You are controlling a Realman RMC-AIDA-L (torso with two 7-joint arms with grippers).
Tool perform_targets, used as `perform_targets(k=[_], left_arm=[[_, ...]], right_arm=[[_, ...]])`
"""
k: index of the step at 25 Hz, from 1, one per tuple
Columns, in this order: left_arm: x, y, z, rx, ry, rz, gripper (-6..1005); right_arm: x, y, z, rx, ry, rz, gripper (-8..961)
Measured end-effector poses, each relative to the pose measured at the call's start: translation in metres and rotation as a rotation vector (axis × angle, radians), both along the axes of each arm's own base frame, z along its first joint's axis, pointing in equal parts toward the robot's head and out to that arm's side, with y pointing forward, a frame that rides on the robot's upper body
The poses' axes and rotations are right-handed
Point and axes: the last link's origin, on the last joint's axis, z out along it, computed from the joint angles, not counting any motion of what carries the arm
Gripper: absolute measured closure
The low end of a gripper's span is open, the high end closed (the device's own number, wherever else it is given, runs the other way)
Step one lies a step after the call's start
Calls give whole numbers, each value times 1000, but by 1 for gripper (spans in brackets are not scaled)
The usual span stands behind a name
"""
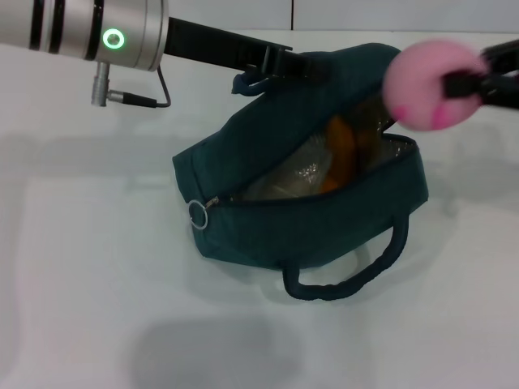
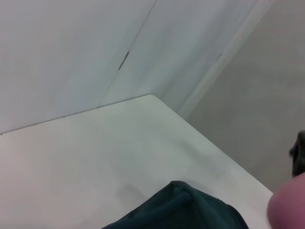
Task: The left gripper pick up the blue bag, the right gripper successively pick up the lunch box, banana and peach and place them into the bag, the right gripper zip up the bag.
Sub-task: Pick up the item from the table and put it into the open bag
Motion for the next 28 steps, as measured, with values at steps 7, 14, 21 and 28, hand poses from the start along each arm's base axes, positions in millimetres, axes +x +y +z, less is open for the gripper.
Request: perform_targets(k=[7,14,21,28], left_arm=[[2,1,0,-2,3,-1,935],[2,1,0,0,5,-1,935],[3,2,1,5,5,0,935],[2,2,0,4,5,-2,935]], right_arm=[[1,25,-47,-58,-140,-50,835],[14,40,-63,0,-256,-135,873],[11,37,-76,-41,-265,-128,911],[3,32,-88,-91,-305,-79,883]])
